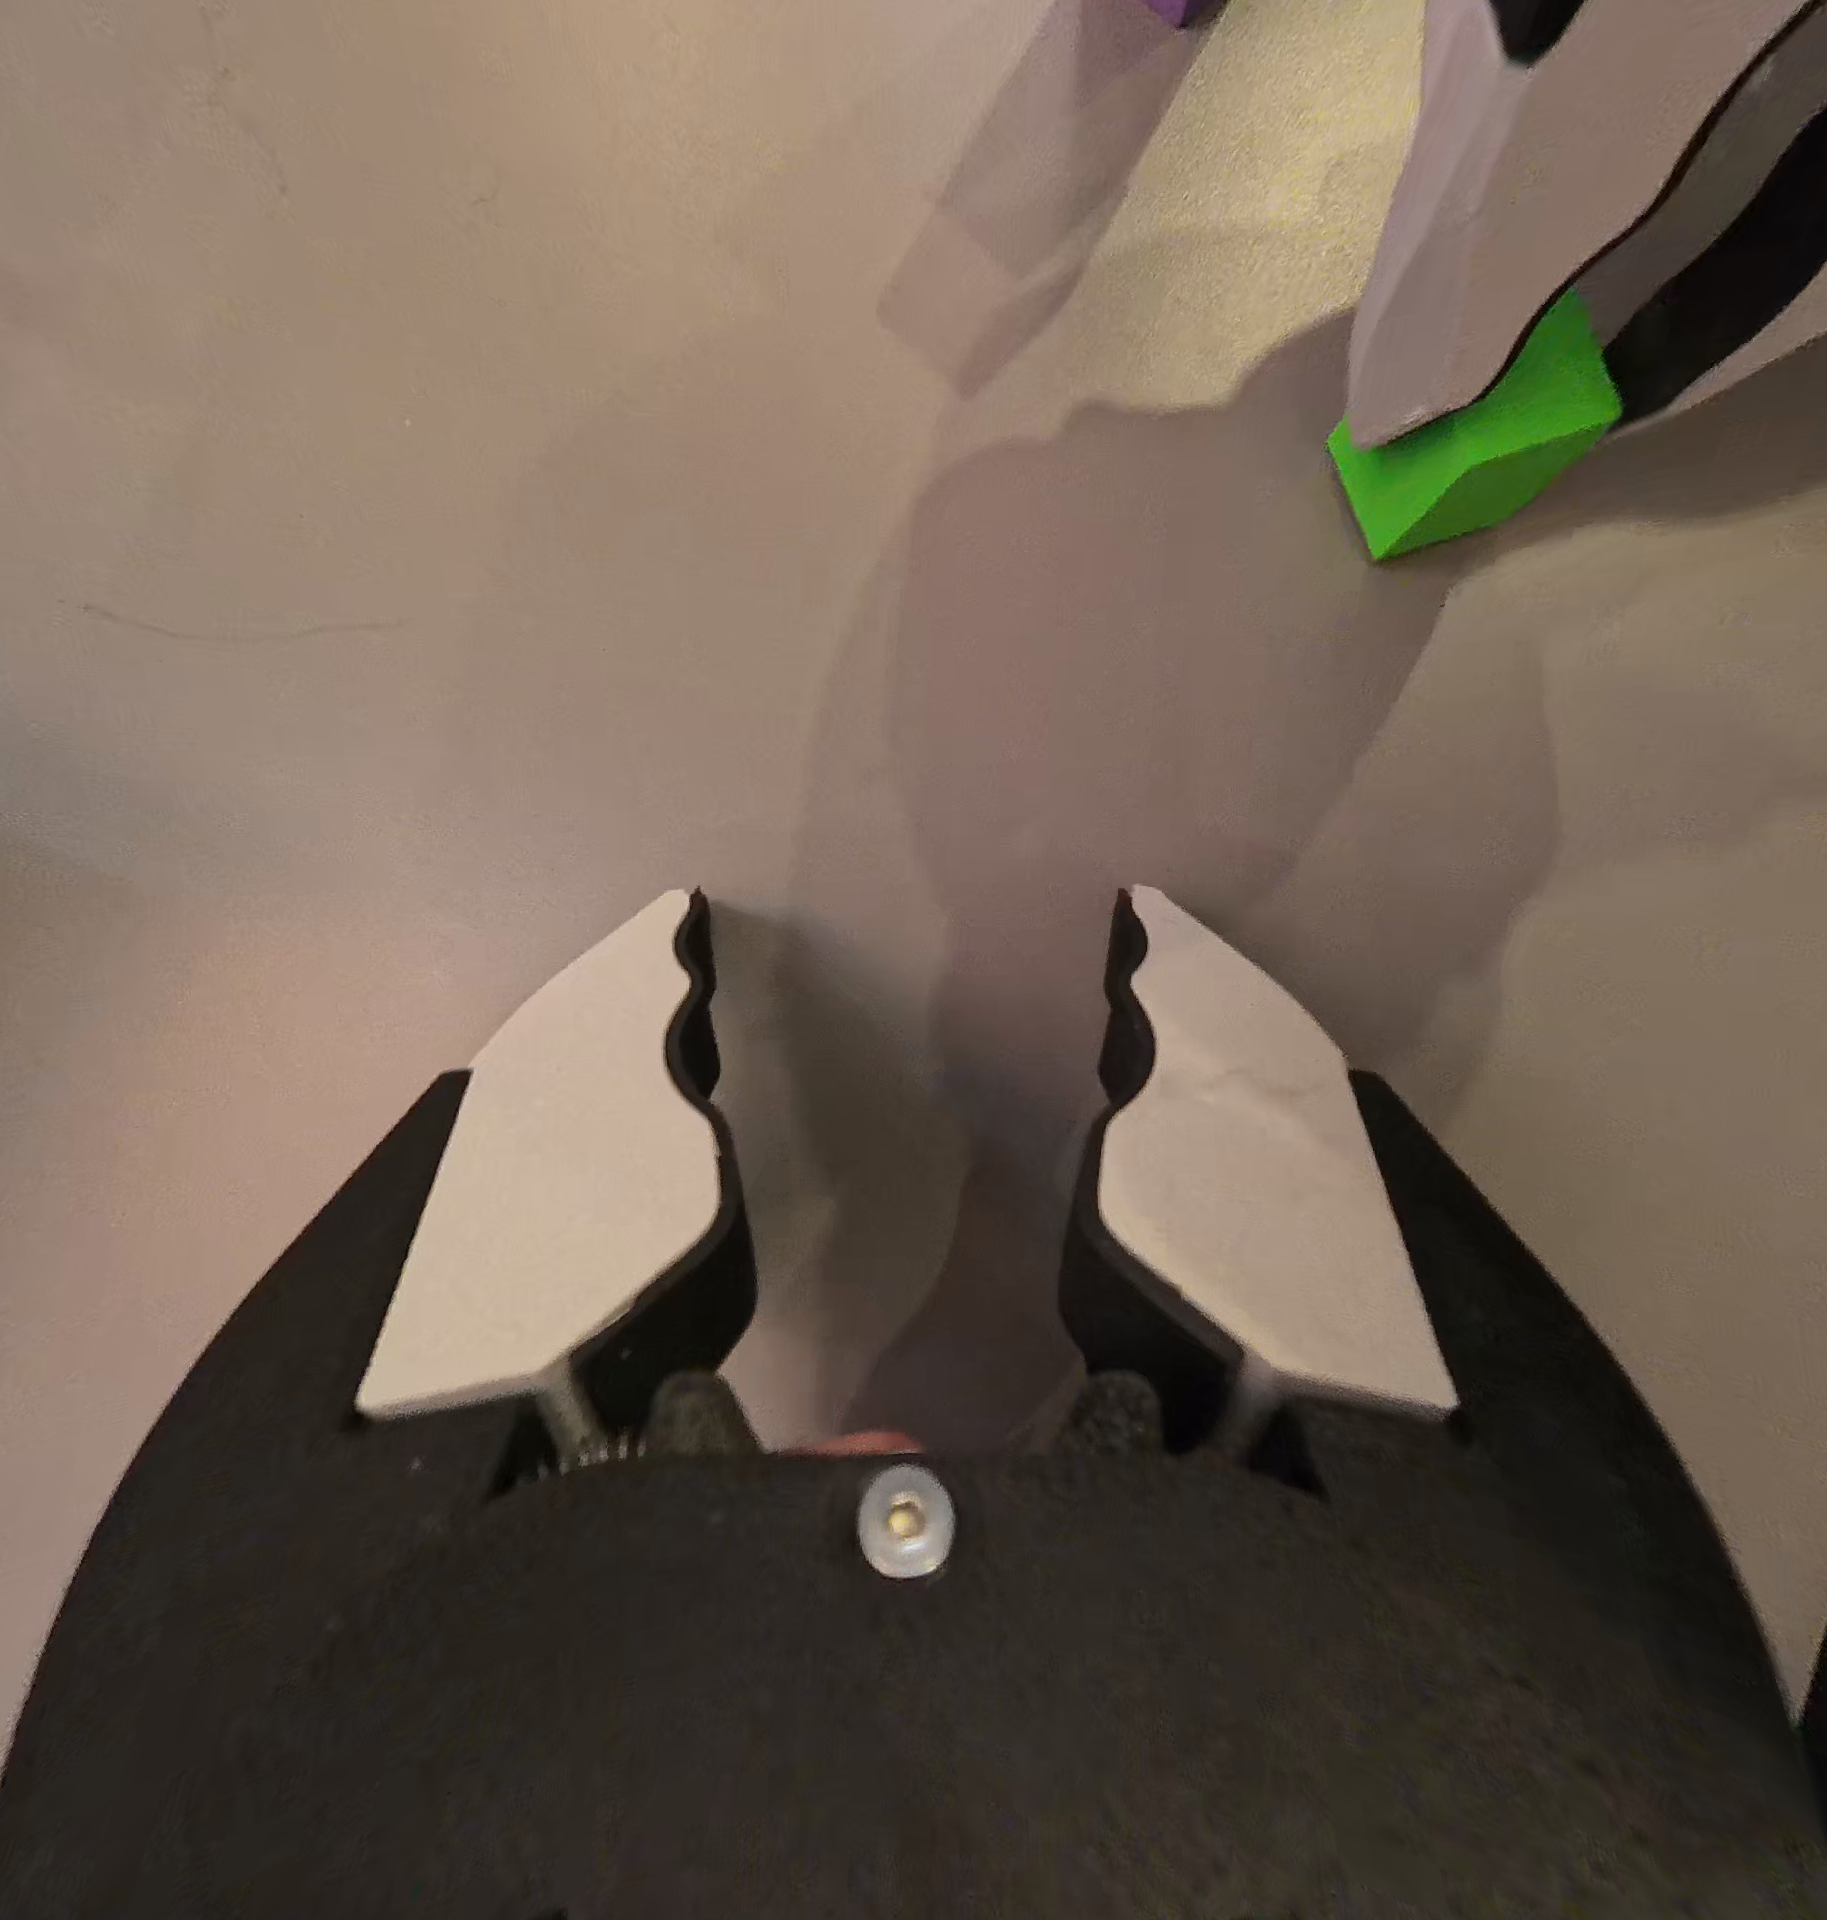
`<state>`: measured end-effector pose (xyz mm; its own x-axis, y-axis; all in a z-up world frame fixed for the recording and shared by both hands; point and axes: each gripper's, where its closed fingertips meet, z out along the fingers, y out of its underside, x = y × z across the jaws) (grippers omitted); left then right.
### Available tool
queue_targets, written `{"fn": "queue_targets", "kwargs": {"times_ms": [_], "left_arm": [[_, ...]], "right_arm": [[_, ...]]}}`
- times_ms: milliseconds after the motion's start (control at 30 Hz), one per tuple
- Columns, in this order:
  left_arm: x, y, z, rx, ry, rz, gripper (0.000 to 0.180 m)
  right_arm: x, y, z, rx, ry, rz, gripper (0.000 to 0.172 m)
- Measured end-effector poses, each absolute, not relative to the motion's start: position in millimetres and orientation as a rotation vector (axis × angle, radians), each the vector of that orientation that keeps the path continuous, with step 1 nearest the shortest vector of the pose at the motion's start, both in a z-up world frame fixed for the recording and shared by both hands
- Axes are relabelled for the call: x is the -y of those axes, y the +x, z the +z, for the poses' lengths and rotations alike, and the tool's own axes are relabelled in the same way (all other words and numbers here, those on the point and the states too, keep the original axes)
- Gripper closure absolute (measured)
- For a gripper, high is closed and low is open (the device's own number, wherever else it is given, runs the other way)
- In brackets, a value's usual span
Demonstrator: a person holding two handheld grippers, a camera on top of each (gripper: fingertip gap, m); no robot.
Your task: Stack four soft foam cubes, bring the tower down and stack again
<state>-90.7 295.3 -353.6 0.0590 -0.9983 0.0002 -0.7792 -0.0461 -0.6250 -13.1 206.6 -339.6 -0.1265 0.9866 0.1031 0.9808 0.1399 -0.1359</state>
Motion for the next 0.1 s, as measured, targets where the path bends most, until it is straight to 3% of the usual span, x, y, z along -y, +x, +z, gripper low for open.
{"fn": "queue_targets", "kwargs": {"times_ms": [100], "left_arm": [[-297,-90,-353,-1.756,-1.875,-0.629,0.111]], "right_arm": [[-213,-10,-318,2.141,-2.019,0.066,0.142]]}}
